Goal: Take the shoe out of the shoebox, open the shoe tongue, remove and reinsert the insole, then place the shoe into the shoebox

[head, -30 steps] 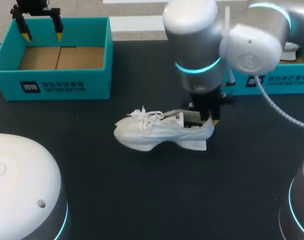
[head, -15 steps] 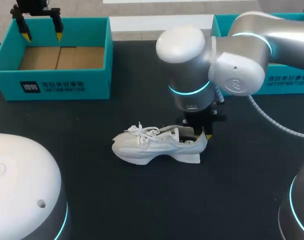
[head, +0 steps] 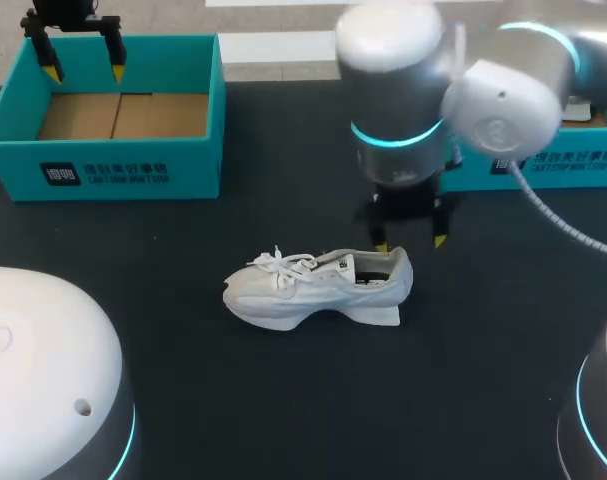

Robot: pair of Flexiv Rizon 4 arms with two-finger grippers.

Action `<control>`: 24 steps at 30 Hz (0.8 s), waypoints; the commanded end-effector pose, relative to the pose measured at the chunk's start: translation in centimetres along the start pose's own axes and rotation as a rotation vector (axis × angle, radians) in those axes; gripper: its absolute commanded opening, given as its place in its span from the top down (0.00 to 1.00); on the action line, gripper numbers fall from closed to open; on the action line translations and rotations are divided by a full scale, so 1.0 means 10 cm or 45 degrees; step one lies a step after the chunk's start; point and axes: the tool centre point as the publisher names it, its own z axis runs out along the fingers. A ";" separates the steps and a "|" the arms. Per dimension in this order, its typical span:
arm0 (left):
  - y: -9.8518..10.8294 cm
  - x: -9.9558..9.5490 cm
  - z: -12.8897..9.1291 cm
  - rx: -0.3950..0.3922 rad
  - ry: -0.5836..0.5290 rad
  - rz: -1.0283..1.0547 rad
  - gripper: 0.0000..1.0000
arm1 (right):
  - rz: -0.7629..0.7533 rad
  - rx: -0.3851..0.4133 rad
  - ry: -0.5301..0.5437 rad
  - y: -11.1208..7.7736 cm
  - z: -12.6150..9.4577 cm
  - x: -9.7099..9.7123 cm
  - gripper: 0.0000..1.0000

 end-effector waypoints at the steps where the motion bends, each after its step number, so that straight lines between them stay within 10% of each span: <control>1: 0.00 0.00 0.00 -0.001 -0.002 0.000 0.00 | -0.371 -0.096 0.198 -0.05 -0.36 -0.41 0.00; 6: 0.00 0.00 0.00 -0.001 -0.002 0.000 0.00 | -1.088 -0.121 0.221 -0.15 -0.52 -0.64 0.00; 24: 0.00 0.00 0.00 -0.001 -0.002 0.000 0.00 | -1.088 -0.121 0.221 -0.15 -0.52 -0.64 0.00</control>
